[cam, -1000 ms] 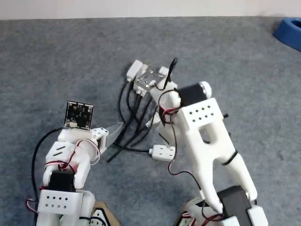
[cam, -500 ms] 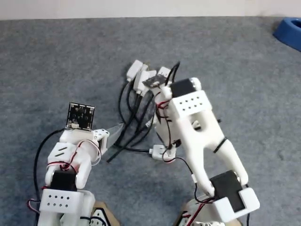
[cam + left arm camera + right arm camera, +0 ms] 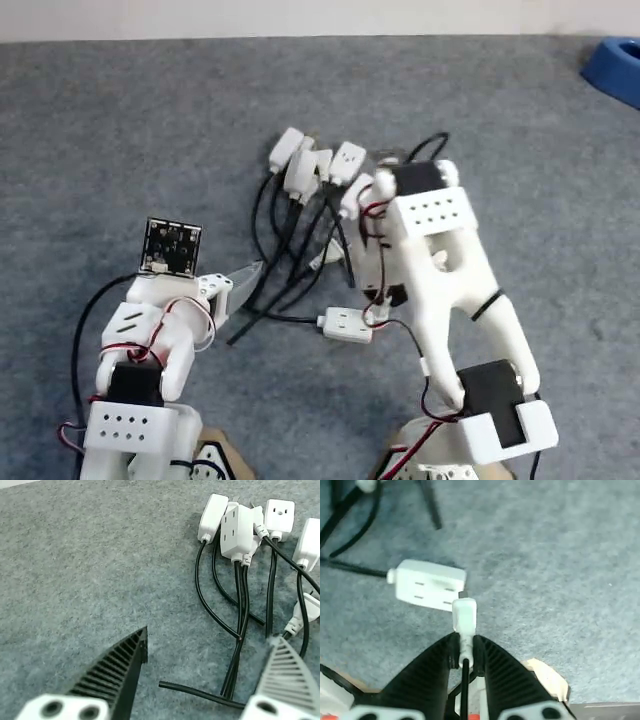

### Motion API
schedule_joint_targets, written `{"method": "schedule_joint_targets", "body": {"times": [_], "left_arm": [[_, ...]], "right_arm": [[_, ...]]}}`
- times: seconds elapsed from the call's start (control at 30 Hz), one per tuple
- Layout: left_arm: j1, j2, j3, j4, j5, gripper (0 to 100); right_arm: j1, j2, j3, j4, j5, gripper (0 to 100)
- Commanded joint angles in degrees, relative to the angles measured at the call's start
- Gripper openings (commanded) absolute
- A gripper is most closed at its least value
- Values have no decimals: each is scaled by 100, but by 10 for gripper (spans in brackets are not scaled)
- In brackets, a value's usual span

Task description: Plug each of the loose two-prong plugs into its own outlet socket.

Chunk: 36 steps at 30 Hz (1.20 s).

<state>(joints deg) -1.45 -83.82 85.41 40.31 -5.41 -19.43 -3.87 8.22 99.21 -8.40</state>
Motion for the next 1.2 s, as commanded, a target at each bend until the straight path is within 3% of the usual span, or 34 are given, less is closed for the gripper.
{"method": "schedule_joint_targets", "body": {"times": [0.0, 0.4, 1.17], "left_arm": [[-13, -22, -22, -202, 35, 364], [-13, -22, 119, -422, 26, 364], [-31, -22, 119, -422, 18, 364]], "right_arm": [[101, -31, -259, 13, -123, 7], [-796, -75, 198, -40, 114, 7], [-444, -13, 497, -356, 0, 7]]}}
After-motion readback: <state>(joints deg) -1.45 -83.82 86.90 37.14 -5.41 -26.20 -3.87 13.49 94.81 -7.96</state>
